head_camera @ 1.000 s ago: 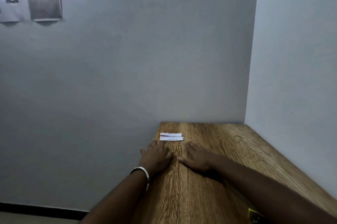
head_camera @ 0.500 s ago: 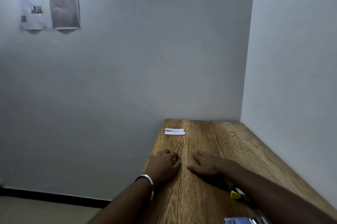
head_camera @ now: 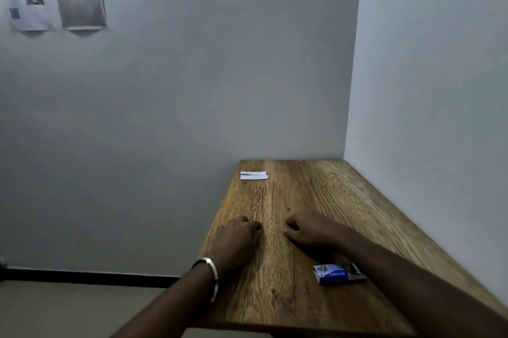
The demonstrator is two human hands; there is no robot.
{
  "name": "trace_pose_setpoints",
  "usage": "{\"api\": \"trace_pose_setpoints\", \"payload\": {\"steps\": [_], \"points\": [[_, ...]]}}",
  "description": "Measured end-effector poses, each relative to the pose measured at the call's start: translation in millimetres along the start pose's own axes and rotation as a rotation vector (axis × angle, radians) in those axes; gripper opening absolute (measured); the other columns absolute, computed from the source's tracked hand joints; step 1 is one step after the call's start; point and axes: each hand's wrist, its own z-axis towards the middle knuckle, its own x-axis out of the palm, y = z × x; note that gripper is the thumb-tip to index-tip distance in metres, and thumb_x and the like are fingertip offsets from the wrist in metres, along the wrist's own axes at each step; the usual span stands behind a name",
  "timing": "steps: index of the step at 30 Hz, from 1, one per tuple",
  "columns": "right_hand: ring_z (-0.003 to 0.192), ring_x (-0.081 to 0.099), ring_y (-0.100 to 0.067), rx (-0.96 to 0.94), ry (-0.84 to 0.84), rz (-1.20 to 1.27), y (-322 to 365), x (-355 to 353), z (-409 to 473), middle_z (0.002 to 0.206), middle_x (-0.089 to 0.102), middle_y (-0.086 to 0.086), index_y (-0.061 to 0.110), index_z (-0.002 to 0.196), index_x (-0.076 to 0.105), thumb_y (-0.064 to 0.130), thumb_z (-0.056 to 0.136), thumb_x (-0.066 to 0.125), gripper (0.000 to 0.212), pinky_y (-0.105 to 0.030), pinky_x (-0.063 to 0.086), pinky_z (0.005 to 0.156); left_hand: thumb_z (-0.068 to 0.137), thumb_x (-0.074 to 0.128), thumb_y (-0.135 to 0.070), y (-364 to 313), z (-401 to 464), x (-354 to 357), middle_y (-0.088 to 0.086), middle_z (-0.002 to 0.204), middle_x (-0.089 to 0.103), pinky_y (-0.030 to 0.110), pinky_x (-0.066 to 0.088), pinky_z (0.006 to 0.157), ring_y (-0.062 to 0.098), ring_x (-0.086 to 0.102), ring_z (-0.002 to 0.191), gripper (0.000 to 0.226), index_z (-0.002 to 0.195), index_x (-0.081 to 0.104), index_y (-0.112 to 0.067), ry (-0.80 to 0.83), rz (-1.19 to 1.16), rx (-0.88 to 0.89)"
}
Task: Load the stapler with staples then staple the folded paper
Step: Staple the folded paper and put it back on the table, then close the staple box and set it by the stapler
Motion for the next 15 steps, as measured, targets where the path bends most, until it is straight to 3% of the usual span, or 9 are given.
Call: {"api": "trace_pose_setpoints", "payload": {"steps": [6,8,12,15], "points": [[0.072,0.067,-0.013,-0.029,-0.096,0.030,1.7,-3.0,-21.9,0.090,0.075,-0.004,0.010,0.093,0.075,0.035,0.097,0.055,0.032,-0.033,0.055,0.072,0.100,0.044,-0.028,-10.1,-14.5,-8.4,-0.002,0.125,0.064,0.036,0.053,0.088,0.018,0.063,0.105,0.033,0.124,0.067,-0.025,-0.093,-0.018,0.036],[0.067,0.065,-0.008,-0.035,-0.168,0.078,3.2,-7.2,-29.9,0.090,0.076,-0.004,0.010,0.095,0.075,0.032,0.097,0.057,0.028,-0.027,0.053,0.067,0.098,0.048,-0.022,-11.2,-17.3,-10.7,-0.003,0.118,0.068,0.031,0.055,0.082,0.016,0.064,0.101,0.030,0.118,0.071,-0.024,-0.114,-0.028,0.054],[0.078,0.062,0.004,-0.069,-0.324,0.205,4.9,-21.8,-51.2,0.106,0.076,0.001,0.014,0.111,0.074,0.029,0.095,0.063,0.025,-0.008,0.042,0.068,0.096,0.058,-0.024,-17.7,-23.3,-12.4,-0.008,0.112,0.071,0.018,0.050,0.077,0.005,0.064,0.096,0.021,0.112,0.071,-0.025,-0.156,-0.124,0.079],[0.074,0.063,0.009,-0.085,-0.447,0.299,3.1,-32.7,-72.2,0.096,0.076,0.008,0.017,0.106,0.077,0.030,0.093,0.066,0.021,-0.003,0.041,0.064,0.095,0.061,-0.027,-28.4,-30.5,-12.8,-0.012,0.109,0.072,0.016,0.051,0.080,-0.001,0.062,0.093,0.019,0.111,0.071,-0.026,-0.183,-0.220,0.113]]}}
